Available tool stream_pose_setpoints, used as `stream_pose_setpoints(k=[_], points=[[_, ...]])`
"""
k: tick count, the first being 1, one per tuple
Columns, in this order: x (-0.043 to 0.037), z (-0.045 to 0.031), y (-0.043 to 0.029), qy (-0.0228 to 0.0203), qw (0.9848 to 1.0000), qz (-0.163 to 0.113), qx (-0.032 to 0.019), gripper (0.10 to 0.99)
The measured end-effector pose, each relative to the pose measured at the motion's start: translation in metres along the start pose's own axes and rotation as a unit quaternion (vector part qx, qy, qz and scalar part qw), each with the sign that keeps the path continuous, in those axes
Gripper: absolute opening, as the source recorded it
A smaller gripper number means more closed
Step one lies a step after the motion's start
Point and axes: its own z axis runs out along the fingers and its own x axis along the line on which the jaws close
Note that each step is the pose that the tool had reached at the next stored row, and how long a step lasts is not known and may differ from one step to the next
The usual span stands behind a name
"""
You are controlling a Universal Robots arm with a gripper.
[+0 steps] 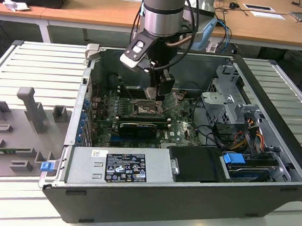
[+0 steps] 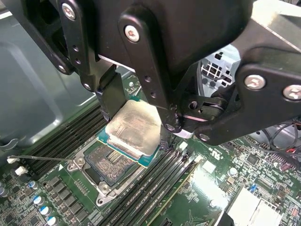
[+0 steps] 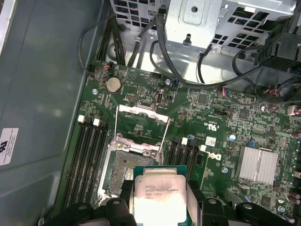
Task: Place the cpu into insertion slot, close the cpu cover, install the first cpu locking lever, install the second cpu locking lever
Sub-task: 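Place the cpu into insertion slot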
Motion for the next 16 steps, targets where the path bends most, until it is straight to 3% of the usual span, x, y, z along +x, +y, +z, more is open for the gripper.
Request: stream_pose_setpoints(k=[16], points=[[-0.0001, 0.0062, -0.0005, 0.0, 1.0, 0.0, 0.0, 0.537]])
